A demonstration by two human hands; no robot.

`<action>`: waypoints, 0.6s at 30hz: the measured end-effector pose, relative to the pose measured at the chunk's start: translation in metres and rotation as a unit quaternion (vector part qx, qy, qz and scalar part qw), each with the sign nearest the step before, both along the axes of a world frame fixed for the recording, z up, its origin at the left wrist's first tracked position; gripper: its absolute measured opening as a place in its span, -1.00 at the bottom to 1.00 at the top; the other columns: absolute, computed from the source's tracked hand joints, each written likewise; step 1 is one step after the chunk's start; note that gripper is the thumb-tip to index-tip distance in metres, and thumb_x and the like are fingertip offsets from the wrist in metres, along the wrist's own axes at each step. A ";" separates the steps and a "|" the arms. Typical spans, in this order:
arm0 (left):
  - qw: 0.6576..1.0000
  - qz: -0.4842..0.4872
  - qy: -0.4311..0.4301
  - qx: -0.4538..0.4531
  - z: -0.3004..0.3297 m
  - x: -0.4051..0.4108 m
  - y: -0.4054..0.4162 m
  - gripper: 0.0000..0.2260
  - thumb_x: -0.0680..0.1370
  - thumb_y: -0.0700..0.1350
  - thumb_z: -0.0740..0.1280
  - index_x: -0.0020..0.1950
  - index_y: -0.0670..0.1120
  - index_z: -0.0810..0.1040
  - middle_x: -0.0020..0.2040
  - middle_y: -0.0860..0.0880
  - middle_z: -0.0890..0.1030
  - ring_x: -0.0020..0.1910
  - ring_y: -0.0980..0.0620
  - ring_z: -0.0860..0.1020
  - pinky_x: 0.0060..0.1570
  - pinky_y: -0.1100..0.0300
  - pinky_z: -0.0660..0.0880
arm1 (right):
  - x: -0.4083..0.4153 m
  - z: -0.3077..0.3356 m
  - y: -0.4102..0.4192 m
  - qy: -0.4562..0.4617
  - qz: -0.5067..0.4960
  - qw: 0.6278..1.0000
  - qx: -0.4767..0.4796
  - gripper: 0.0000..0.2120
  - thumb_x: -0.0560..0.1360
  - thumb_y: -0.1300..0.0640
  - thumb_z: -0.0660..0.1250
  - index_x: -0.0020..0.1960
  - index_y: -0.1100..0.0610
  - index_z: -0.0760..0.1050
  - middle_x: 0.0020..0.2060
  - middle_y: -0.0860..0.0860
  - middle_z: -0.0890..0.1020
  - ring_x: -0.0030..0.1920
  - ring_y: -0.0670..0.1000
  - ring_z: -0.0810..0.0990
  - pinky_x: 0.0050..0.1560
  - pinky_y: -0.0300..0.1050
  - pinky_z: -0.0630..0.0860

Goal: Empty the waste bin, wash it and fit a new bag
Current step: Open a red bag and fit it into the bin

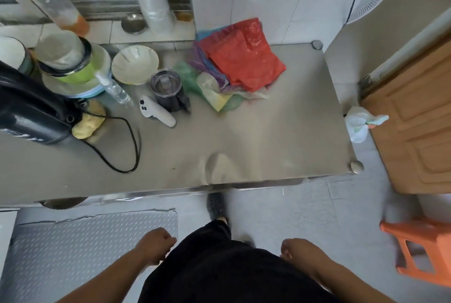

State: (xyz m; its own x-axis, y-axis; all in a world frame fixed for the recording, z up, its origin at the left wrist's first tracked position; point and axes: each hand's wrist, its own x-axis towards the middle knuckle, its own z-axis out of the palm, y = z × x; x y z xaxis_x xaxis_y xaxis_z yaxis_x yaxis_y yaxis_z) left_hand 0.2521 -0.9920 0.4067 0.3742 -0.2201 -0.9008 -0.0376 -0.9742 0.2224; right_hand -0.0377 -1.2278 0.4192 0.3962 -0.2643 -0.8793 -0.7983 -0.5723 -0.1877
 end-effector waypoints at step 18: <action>0.999 0.035 0.028 -0.001 -0.015 0.023 -0.076 -0.79 0.56 -0.06 0.28 -0.24 -0.08 0.50 -0.23 -0.02 0.64 -0.31 0.05 0.52 -0.25 0.17 0.42 | 0.291 0.031 -0.277 -0.175 0.033 0.950 -0.257 -0.01 0.40 -0.03 0.46 0.60 0.06 -0.10 0.60 0.08 -0.04 0.57 0.22 0.00 0.48 0.14 0.22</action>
State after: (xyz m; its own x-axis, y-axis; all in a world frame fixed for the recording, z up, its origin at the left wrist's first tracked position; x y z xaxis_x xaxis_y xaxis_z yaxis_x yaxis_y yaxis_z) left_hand 0.2748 -1.0683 0.3916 0.3373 -0.1961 -0.9207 0.0442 -0.9737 0.2236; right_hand 0.2533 -1.5049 0.4499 0.6711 -0.5871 -0.4527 -0.6974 -0.7070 -0.1170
